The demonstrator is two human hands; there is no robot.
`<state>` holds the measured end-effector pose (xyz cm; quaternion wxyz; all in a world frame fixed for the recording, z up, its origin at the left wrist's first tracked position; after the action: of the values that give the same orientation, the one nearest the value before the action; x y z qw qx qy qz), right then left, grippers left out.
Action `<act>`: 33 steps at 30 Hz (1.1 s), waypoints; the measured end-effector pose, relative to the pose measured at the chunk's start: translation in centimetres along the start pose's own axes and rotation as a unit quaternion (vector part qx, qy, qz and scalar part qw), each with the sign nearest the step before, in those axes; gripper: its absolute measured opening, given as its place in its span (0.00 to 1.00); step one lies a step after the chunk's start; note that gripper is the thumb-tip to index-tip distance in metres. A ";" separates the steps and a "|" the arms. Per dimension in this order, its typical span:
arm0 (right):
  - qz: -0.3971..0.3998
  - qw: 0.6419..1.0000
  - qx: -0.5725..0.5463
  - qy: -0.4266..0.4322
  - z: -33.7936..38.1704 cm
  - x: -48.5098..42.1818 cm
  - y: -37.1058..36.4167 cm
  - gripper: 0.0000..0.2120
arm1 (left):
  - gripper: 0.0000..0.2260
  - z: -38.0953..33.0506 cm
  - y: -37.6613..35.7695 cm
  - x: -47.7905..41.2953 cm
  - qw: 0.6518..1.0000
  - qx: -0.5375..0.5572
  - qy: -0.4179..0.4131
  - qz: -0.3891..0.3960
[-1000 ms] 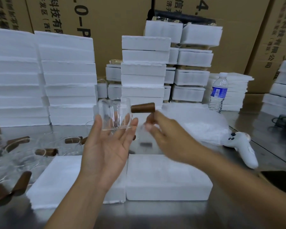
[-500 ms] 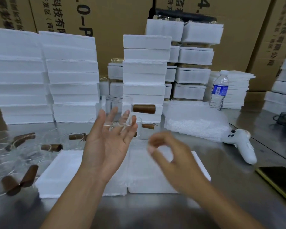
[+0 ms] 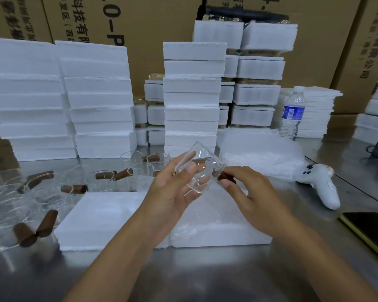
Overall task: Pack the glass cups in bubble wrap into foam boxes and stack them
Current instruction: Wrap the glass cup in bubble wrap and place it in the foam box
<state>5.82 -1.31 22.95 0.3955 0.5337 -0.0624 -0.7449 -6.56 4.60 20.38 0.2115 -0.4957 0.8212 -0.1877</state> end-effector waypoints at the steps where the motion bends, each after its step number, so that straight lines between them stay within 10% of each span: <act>1: -0.006 1.000 0.000 0.002 0.0 -0.1 0.2 0.09 | 0.25 0.1 0.0 0.0 1.000 -0.013 0.000 -0.003; 5: -0.082 0.996 0.012 -0.013 -0.9 -0.6 2.1 0.08 | 0.40 0.8 0.8 0.1 0.984 -0.168 -0.009 -0.051; 10: -0.160 0.980 -0.022 -0.120 -4.2 -0.5 3.6 0.09 | 0.22 1.3 0.6 0.5 0.872 -0.482 -0.075 -0.040; 23: -0.159 0.972 -0.053 -0.163 -4.9 -0.4 3.3 0.11 | 0.17 1.3 1.1 0.4 0.696 -0.695 -0.154 -0.092; 33: -0.144 0.959 -0.136 -0.200 -5.1 -0.5 3.2 0.09 | 0.03 -0.4 1.0 0.7 0.743 -0.617 -0.203 -0.164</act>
<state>11.86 -1.50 22.80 0.3326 0.3177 0.0392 -0.8871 -7.83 4.49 20.12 -0.0123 -0.6713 0.6013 0.4332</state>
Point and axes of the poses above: each hand's wrist, its own x-axis away from the middle knuckle, its own y-axis out of the back of the hand, z = x × y, the point moved 9 cm from there along -x, towards the middle knuckle, and after that the axes turned 12 degrees about -z, right-handed, at the moved point
